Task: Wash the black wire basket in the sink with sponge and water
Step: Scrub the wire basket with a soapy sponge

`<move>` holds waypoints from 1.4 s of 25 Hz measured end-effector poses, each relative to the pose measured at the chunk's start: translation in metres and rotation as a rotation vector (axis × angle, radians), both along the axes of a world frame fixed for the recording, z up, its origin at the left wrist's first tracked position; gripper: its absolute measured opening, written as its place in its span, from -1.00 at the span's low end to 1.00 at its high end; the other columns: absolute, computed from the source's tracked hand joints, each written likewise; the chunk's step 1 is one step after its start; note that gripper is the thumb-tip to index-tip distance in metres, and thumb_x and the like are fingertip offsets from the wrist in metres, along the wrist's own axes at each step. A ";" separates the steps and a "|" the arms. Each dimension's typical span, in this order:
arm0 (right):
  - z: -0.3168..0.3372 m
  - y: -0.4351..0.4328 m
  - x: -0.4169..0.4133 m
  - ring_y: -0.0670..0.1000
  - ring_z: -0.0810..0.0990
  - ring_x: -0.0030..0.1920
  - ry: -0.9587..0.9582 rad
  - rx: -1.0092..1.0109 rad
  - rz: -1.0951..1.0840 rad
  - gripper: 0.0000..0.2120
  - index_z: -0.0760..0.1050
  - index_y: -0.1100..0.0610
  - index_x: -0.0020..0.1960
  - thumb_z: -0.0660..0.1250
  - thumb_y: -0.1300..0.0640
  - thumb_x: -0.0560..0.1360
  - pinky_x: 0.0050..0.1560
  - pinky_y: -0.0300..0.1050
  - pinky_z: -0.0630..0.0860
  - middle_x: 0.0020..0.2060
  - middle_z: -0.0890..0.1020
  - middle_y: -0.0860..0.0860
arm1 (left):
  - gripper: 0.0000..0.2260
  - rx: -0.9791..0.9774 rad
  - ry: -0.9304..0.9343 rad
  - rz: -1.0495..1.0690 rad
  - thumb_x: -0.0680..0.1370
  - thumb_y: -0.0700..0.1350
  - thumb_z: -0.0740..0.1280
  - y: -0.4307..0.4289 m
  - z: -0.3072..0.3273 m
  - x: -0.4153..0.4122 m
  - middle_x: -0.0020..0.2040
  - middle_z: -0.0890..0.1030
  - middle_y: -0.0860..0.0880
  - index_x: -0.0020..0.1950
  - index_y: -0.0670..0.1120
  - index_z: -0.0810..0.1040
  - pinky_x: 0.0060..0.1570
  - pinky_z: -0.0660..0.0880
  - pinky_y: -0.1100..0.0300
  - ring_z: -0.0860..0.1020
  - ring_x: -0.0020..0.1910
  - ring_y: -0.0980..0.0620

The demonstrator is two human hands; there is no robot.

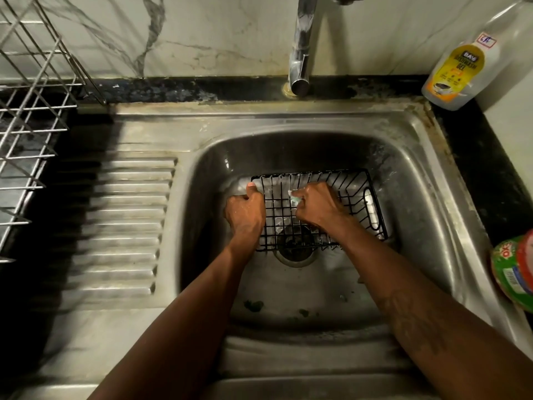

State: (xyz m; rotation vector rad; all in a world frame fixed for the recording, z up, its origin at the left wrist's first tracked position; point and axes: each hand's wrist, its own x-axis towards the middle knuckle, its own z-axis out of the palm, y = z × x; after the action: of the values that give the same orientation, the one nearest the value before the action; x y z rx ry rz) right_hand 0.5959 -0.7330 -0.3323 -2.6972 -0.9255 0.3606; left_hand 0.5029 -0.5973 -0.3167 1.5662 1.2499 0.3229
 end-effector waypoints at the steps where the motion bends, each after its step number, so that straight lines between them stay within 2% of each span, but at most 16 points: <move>1: -0.001 0.000 0.002 0.02 0.64 0.02 0.028 0.011 -0.018 -0.59 0.57 0.05 0.34 0.45 0.03 0.52 0.02 -0.22 0.50 0.14 0.67 0.10 | -0.57 0.000 0.010 -0.003 0.61 0.13 0.26 -0.001 0.001 0.000 -0.43 0.52 -0.04 -0.31 -0.13 0.56 -0.33 0.40 0.17 0.48 -0.41 -0.02; 2: -0.003 0.000 0.004 0.01 0.65 0.01 0.035 0.019 -0.032 -0.63 0.60 0.06 0.31 0.47 0.02 0.52 -0.02 -0.26 0.46 0.12 0.68 0.08 | -0.57 0.011 0.013 -0.002 0.61 0.13 0.26 -0.002 0.002 0.000 -0.42 0.53 -0.04 -0.31 -0.14 0.56 -0.31 0.41 0.15 0.49 -0.39 -0.03; 4: -0.003 0.002 0.004 -0.01 0.66 -0.04 0.033 0.081 -0.068 -0.77 0.66 0.08 0.19 0.42 0.18 0.54 -0.09 -0.33 0.46 0.04 0.71 0.04 | -0.57 0.035 0.015 -0.004 0.60 0.12 0.25 -0.003 0.004 0.000 -0.41 0.54 -0.05 -0.29 -0.17 0.58 -0.25 0.44 0.11 0.50 -0.38 -0.03; 6: 0.005 0.002 -0.001 0.06 0.66 -0.06 0.034 0.196 -0.132 -0.79 0.67 0.17 0.08 0.33 0.33 0.54 -0.14 -0.26 0.52 -0.09 0.66 0.02 | -0.56 0.032 0.015 -0.013 0.61 0.12 0.24 -0.003 0.003 0.000 -0.42 0.52 -0.06 -0.31 -0.16 0.55 -0.27 0.44 0.11 0.49 -0.40 -0.04; 9: 0.016 -0.001 0.000 0.17 0.64 -0.13 -0.316 0.478 -0.075 -0.75 0.67 0.26 0.06 0.32 0.42 0.45 -0.12 -0.07 0.61 -0.11 0.67 0.14 | -0.56 0.028 0.015 0.018 0.60 0.13 0.25 -0.002 0.004 0.001 -0.42 0.52 -0.06 -0.31 -0.17 0.55 -0.25 0.47 0.11 0.49 -0.40 -0.04; 11: 0.006 -0.007 0.010 0.19 0.67 -0.17 -0.459 0.500 -0.006 -0.72 0.68 0.26 0.03 0.33 0.44 0.39 -0.15 -0.04 0.65 -0.13 0.69 0.16 | -0.56 0.005 0.001 0.023 0.59 0.14 0.25 -0.002 0.003 0.001 -0.42 0.52 -0.05 -0.31 -0.15 0.55 -0.24 0.48 0.09 0.49 -0.40 -0.03; 15: 0.001 -0.007 0.010 0.13 0.67 -0.01 -0.071 0.231 -0.063 -0.66 0.67 0.19 0.16 0.34 0.43 0.46 0.02 -0.12 0.60 0.02 0.69 0.09 | -0.56 0.005 0.001 0.011 0.60 0.14 0.24 -0.003 0.004 0.000 -0.44 0.50 -0.07 -0.36 -0.13 0.50 -0.26 0.48 0.09 0.47 -0.42 -0.06; 16: 0.003 -0.007 0.009 0.13 0.67 -0.02 -0.057 0.235 -0.092 -0.66 0.67 0.18 0.17 0.34 0.43 0.46 0.02 -0.16 0.57 0.02 0.69 0.09 | -0.56 0.010 0.008 0.009 0.59 0.15 0.24 -0.003 0.003 0.000 -0.42 0.52 -0.07 -0.35 -0.14 0.51 -0.23 0.51 0.07 0.50 -0.39 -0.07; 20: 0.007 -0.013 0.007 0.22 0.66 -0.21 -0.340 0.395 -0.014 -0.66 0.69 0.24 0.05 0.38 0.46 0.34 -0.18 -0.04 0.62 -0.14 0.69 0.15 | -0.59 0.010 0.022 0.015 0.59 0.14 0.25 -0.003 0.005 0.001 -0.35 0.58 -0.08 -0.23 -0.17 0.58 -0.16 0.53 0.06 0.57 -0.30 -0.09; 22: 0.008 -0.017 0.007 0.18 0.68 -0.11 -0.257 0.270 -0.006 -0.68 0.69 0.19 0.09 0.39 0.43 0.40 -0.09 -0.05 0.63 -0.05 0.71 0.13 | -0.59 0.008 0.034 0.022 0.61 0.14 0.25 -0.003 0.007 0.000 -0.32 0.59 -0.07 -0.18 -0.18 0.60 -0.19 0.51 0.09 0.57 -0.30 -0.06; 24: 0.009 -0.016 0.004 0.10 0.67 0.02 -0.026 0.092 -0.149 -0.72 0.67 0.14 0.15 0.37 0.37 0.50 0.06 -0.07 0.62 0.06 0.70 0.10 | -0.58 -0.007 0.048 0.018 0.62 0.14 0.25 -0.005 0.009 -0.001 -0.36 0.54 -0.05 -0.19 -0.17 0.58 -0.31 0.44 0.14 0.51 -0.36 -0.02; 26: 0.011 -0.018 0.006 0.12 0.67 0.00 0.041 0.153 -0.239 -0.75 0.67 0.16 0.13 0.33 0.35 0.53 0.04 -0.03 0.63 0.03 0.70 0.10 | -0.59 -0.010 0.036 0.018 0.61 0.15 0.25 -0.005 0.009 -0.001 -0.37 0.54 -0.06 -0.27 -0.13 0.54 -0.27 0.49 0.11 0.53 -0.35 -0.07; 28: 0.019 -0.018 0.007 0.20 0.66 -0.14 -0.167 0.325 -0.193 -0.74 0.69 0.20 0.05 0.29 0.36 0.47 -0.11 -0.02 0.64 -0.09 0.69 0.13 | -0.60 0.000 0.030 0.039 0.59 0.15 0.27 -0.003 0.010 -0.001 -0.32 0.60 -0.08 -0.28 -0.12 0.53 -0.13 0.56 0.05 0.61 -0.26 -0.11; 30: 0.017 -0.023 0.010 0.20 0.65 -0.23 -0.293 0.368 -0.140 -0.72 0.70 0.19 0.01 0.28 0.37 0.42 -0.19 -0.09 0.61 -0.14 0.70 0.12 | -0.60 -0.036 0.026 0.054 0.57 0.17 0.28 -0.002 0.009 0.000 -0.34 0.60 -0.05 -0.27 -0.11 0.54 -0.08 0.61 0.00 0.65 -0.21 -0.14; 33: 0.013 -0.024 0.010 0.02 0.66 -0.16 0.058 0.213 -0.332 -0.73 0.68 0.11 0.12 0.33 0.35 0.54 -0.11 -0.16 0.63 -0.03 0.72 0.04 | -0.60 -0.026 0.029 0.052 0.57 0.17 0.28 -0.002 0.010 0.000 -0.39 0.57 -0.03 -0.29 -0.11 0.53 -0.08 0.64 -0.05 0.64 -0.26 -0.12; 35: 0.009 -0.027 0.014 0.02 0.67 -0.11 0.158 0.187 -0.419 -0.75 0.67 0.11 0.14 0.36 0.34 0.53 -0.05 -0.09 0.66 -0.02 0.71 0.05 | -0.61 -0.018 0.018 0.041 0.57 0.15 0.29 -0.002 0.013 -0.001 -0.38 0.58 -0.03 -0.30 -0.10 0.53 -0.08 0.64 -0.03 0.60 -0.31 -0.07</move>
State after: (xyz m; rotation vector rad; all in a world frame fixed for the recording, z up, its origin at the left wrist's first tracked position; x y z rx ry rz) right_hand 0.6098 -0.7601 -0.3233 -2.5570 -0.3183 0.3675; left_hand 0.5016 -0.5997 -0.3040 1.5331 1.2970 0.3235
